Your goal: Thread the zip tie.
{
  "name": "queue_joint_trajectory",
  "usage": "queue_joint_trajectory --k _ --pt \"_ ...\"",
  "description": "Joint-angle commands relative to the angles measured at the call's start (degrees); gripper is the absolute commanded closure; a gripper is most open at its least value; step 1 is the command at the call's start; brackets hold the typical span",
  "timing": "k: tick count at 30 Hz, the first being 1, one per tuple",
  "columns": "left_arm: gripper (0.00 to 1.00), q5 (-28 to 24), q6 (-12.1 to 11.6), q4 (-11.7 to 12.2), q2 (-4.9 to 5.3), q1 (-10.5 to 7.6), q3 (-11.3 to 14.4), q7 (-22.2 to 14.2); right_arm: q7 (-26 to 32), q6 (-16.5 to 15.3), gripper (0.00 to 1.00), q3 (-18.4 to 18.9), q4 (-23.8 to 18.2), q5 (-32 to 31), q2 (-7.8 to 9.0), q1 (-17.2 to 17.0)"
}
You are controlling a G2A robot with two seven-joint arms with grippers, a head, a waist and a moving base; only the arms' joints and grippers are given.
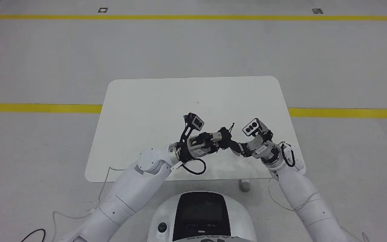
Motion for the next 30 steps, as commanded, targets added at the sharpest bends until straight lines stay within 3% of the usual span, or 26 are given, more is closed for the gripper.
queue_joint_trajectory --k 1,7,9,18,22,24,26,28,30 --pt "1.00 0.00 0.00 0.00 0.00 0.00 0.00 0.00 -0.19 1.42 0.05 -0.30 0.15 0.84 -0.10 -0.10" --pt "1.00 0.00 0.00 0.00 0.00 0.00 0.00 0.00 -1.73 3.23 0.29 -1.26 -0.73 4.50 -0.69 -0.45" --pt "1.00 0.00 0.00 0.00 0.00 0.00 0.00 0.00 -2.77 3.00 0.49 -1.42 -1.13 4.32 -0.79 -0.37" --pt "1.00 0.00 0.00 0.00 0.00 0.00 0.00 0.00 -5.72 3.74 0.64 -2.20 -2.27 4.92 -1.28 -0.28" --pt "1.00 0.00 0.00 0.00 0.00 0.00 0.00 0.00 -5.54 3.07 0.60 -1.68 -2.53 3.60 -1.19 -0.52" --pt "1.00 0.00 0.00 0.00 0.00 0.00 0.00 0.00 -4.87 0.65 0.57 -0.82 -2.48 1.59 -1.02 -0.70" --pt "1.00 0.00 0.00 0.00 0.00 0.00 0.00 0.00 -3.32 -4.72 0.51 0.69 -2.71 -1.99 -0.71 -0.98" --pt "1.00 0.00 0.00 0.00 0.00 0.00 0.00 0.00 -1.94 -10.92 0.32 2.70 -3.35 -5.42 -0.37 -1.68" --pt "1.00 0.00 0.00 0.00 0.00 0.00 0.00 0.00 -3.05 -18.07 0.22 5.12 -4.57 -11.81 0.19 -2.70"
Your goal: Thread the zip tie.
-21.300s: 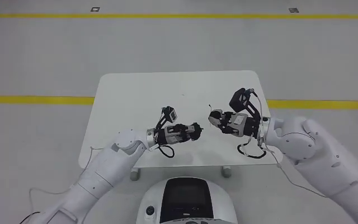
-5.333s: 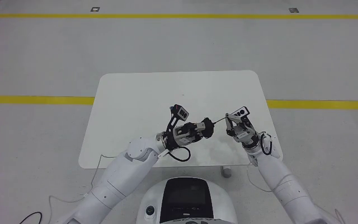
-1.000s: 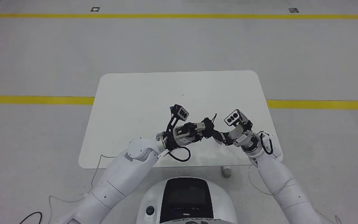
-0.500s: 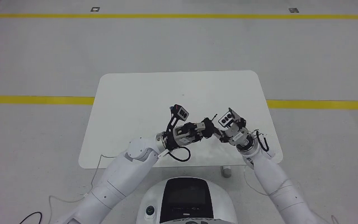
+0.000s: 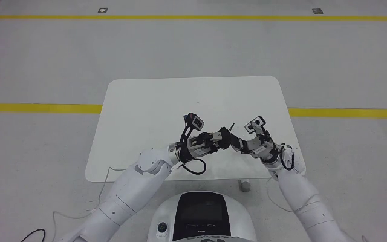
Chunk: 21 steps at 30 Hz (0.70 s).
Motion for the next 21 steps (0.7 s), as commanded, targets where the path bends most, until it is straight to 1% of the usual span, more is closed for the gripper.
queue_joint_trajectory --k 1,2,4,6,14,15,16,18,21 --pt "1.00 0.00 0.00 0.00 0.00 0.00 0.00 0.00 -1.46 -6.92 0.17 2.38 -1.44 -6.34 0.48 -1.05" --pt "1.00 0.00 0.00 0.00 0.00 0.00 0.00 0.00 -2.67 -9.45 0.09 3.44 -2.15 -9.91 0.76 -1.50" --pt "1.00 0.00 0.00 0.00 0.00 0.00 0.00 0.00 -5.32 -13.38 0.00 5.15 -4.73 -16.63 1.25 -2.70" --pt "1.00 0.00 0.00 0.00 0.00 0.00 0.00 0.00 -7.19 -13.38 0.00 7.04 -8.05 -21.80 1.49 -3.32" --pt "1.00 0.00 0.00 0.00 0.00 0.00 0.00 0.00 -7.19 -13.38 0.00 7.04 -8.05 -21.80 1.49 -3.32" --pt "1.00 0.00 0.00 0.00 0.00 0.00 0.00 0.00 -8.34 -13.38 0.00 7.41 -8.35 -24.12 1.59 -3.12" --pt "1.00 0.00 0.00 0.00 0.00 0.00 0.00 0.00 -10.80 -13.38 0.00 8.61 -9.95 -29.21 1.77 -2.79" --pt "1.00 0.00 0.00 0.00 0.00 0.00 0.00 0.00 -14.10 -13.38 0.00 10.09 -14.02 -34.16 1.61 -4.10" --pt "1.00 0.00 0.00 0.00 0.00 0.00 0.00 0.00 -16.62 -13.38 0.00 12.52 -19.52 -44.03 1.43 -5.52"
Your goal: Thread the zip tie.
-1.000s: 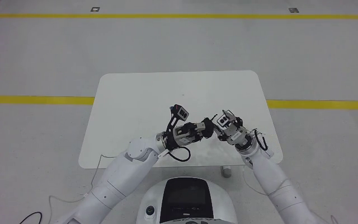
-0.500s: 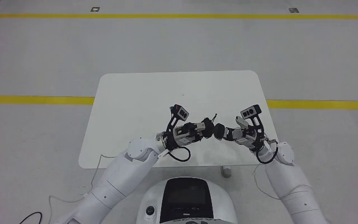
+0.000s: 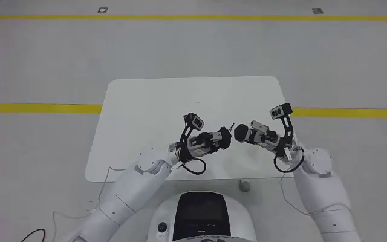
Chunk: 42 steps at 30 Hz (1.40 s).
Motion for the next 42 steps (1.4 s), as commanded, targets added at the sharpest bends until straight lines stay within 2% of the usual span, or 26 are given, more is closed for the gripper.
queue_joint_trajectory --k 1,6,7,12,14,16,21,23,24,25,26,32,39,42 --pt "1.00 0.00 0.00 0.00 0.00 0.00 0.00 0.00 -1.67 0.00 0.00 1.17 -3.48 -8.84 -0.14 -0.84" --pt "1.00 0.00 0.00 0.00 0.00 0.00 0.00 0.00 -7.48 0.00 0.00 0.86 -11.14 -28.23 -0.10 -2.04" --pt "1.00 0.00 0.00 0.00 0.00 0.00 0.00 0.00 -9.09 0.00 0.00 0.08 -11.54 -29.12 -0.14 -2.68" --pt "1.00 0.00 0.00 0.00 0.00 0.00 0.00 0.00 -9.09 0.00 0.00 0.08 -11.54 -29.12 -0.14 -2.68" --pt "1.00 0.00 0.00 0.00 0.00 0.00 0.00 0.00 -11.00 0.00 0.00 0.10 -12.91 -36.36 0.10 -2.77" --pt "1.00 0.00 0.00 0.00 0.00 0.00 0.00 0.00 -12.58 0.00 0.00 -0.62 -14.29 -37.42 0.16 -3.34" --pt "1.00 0.00 0.00 0.00 0.00 0.00 0.00 0.00 -17.09 0.00 0.00 -0.75 -19.06 -46.20 1.06 -5.21" --pt "1.00 0.00 0.00 0.00 0.00 0.00 0.00 0.00 -18.90 0.00 0.13 -1.07 -21.03 -48.71 1.50 -6.11" --pt "1.00 0.00 0.00 0.00 0.00 0.00 0.00 0.00 -19.91 0.00 0.27 -1.21 -21.95 -50.18 1.84 -6.66" --pt "1.00 0.00 0.00 0.00 0.00 0.00 0.00 0.00 -20.54 0.00 0.48 -1.41 -22.76 -51.72 2.14 -7.01" --pt "1.00 0.00 0.00 0.00 0.00 0.00 0.00 0.00 -21.22 0.00 0.55 -1.68 -23.34 -53.07 2.43 -7.40" --pt "1.00 0.00 0.00 0.00 0.00 0.00 0.00 0.00 -26.19 0.00 0.68 -3.43 -24.25 -57.45 4.34 -8.71" --pt "1.00 0.00 0.00 0.00 0.00 0.00 0.00 0.00 -30.81 0.00 0.84 -5.48 -24.32 -58.73 6.45 -8.77" --pt "1.00 0.00 0.00 0.00 0.00 0.00 0.00 0.00 -32.10 0.00 0.87 -6.28 -24.30 -58.64 7.40 -8.55"
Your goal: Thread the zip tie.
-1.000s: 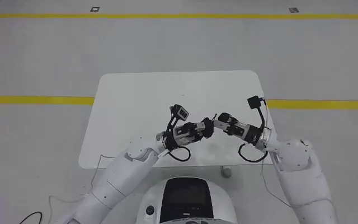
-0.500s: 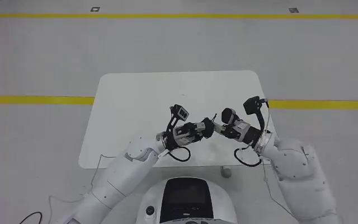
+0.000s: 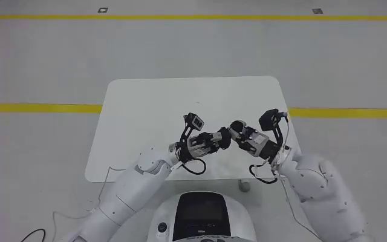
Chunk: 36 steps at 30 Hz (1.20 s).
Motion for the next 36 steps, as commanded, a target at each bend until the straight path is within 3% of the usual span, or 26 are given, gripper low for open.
queue_joint_trajectory --k 1,6,8,20,21,23,30,36 --pt "1.00 0.00 0.00 0.00 0.00 0.00 0.00 0.00 -0.61 0.00 0.88 -0.43 -0.05 0.04 0.57 0.14" --pt "1.00 0.00 0.00 0.00 0.00 0.00 0.00 0.00 -1.97 0.00 0.88 -1.27 0.08 -0.32 2.16 0.36" --pt "1.00 0.00 0.00 0.00 0.00 0.00 0.00 0.00 -2.44 0.00 1.00 -1.35 0.49 -0.52 2.66 0.37" --pt "1.00 0.00 0.00 0.00 0.00 0.00 0.00 0.00 -3.43 0.00 1.00 -3.34 1.70 1.34 5.28 1.20" --pt "1.00 0.00 0.00 0.00 0.00 0.00 0.00 0.00 -3.49 0.00 0.90 -3.40 1.60 1.26 5.48 1.19" --pt "1.00 0.00 0.00 0.00 0.00 0.00 0.00 0.00 -3.84 0.00 0.52 -3.36 1.26 1.16 5.93 1.04" --pt "1.00 0.00 0.00 0.00 0.00 0.00 0.00 0.00 -5.63 0.00 0.57 -2.35 -0.50 0.70 7.47 -0.21" --pt "1.00 0.00 0.00 0.00 0.00 0.00 0.00 0.00 -7.17 0.00 0.69 -2.39 -1.46 -0.25 8.60 -0.59"
